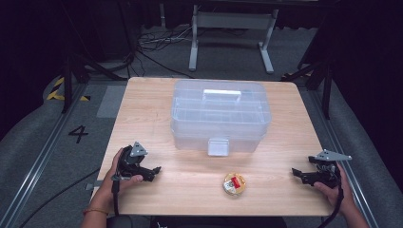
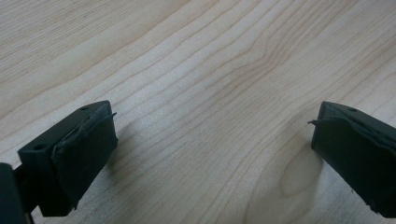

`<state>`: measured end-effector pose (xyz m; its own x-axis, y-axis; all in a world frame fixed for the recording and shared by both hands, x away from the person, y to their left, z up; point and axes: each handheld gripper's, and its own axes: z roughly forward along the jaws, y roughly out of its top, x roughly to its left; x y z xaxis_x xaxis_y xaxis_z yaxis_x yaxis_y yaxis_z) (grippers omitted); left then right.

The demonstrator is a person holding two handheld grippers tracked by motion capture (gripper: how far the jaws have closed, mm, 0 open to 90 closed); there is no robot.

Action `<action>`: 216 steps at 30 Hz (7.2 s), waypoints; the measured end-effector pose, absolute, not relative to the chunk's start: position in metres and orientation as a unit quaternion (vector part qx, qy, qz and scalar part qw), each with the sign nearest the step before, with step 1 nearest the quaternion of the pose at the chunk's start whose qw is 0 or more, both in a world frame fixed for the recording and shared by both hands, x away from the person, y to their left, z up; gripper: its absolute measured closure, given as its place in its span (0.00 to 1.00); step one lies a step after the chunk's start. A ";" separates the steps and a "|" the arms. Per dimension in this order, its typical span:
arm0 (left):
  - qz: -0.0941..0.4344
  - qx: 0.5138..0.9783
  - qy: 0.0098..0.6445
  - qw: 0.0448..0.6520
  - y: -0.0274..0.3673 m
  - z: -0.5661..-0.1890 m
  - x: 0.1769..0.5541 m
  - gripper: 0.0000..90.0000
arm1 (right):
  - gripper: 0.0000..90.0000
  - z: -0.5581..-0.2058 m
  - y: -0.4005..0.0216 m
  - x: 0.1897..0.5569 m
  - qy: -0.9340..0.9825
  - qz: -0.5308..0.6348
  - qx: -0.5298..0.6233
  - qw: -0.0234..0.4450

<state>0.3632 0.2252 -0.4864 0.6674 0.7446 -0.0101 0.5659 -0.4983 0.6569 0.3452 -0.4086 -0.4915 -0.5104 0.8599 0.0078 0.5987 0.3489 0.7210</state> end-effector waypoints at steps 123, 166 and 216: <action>0.133 0.858 0.376 0.323 0.226 -0.486 0.366 0.01 | 0.54 -0.300 -0.207 0.471 0.861 0.391 0.250 0.207; 0.191 0.814 0.345 0.426 0.217 -0.411 0.397 0.73 | 0.82 -0.286 -0.179 0.503 0.861 0.347 0.309 0.206; 0.216 0.794 0.323 0.467 0.176 -0.402 0.410 1.00 | 0.67 -0.275 -0.210 0.491 0.833 0.374 0.328 0.243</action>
